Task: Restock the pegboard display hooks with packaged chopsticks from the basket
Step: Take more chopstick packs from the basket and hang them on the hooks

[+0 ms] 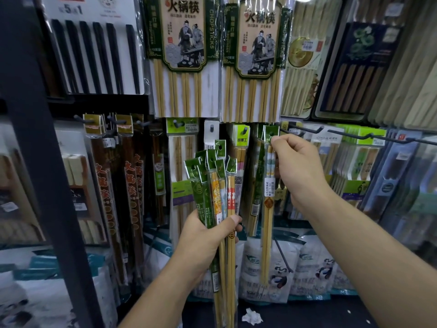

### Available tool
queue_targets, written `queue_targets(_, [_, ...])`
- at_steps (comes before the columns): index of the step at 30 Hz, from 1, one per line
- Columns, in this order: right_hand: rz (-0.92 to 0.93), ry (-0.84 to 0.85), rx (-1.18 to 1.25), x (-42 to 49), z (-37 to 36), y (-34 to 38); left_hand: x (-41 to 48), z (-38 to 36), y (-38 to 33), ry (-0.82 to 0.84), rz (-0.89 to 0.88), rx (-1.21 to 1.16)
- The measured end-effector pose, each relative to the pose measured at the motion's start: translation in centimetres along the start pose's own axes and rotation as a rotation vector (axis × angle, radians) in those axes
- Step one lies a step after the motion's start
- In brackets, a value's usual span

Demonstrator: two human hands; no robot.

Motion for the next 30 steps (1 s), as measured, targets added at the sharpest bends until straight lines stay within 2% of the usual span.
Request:
queue_targets(18, [-0.043, -0.012, 0.047, 0.4, 0.0, 0.0, -0.2, 0.0, 0.0, 0.005, 0.004, 0.038])
queue_targets(30, [0.055, -0.097, -0.237, 2.1, -0.6, -1.5, -0.2, -0.3, -0.1, -0.014, 0.025, 0.069])
Point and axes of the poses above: each hand's wrist, its own x-axis towards the middle knuckle, its own z-axis out of the back of the hand, y = z × x, the point moved 4 cm from there along x, towards the middle knuckle, and after that the axes turned 1 degree about x, right-handed, at the moved point
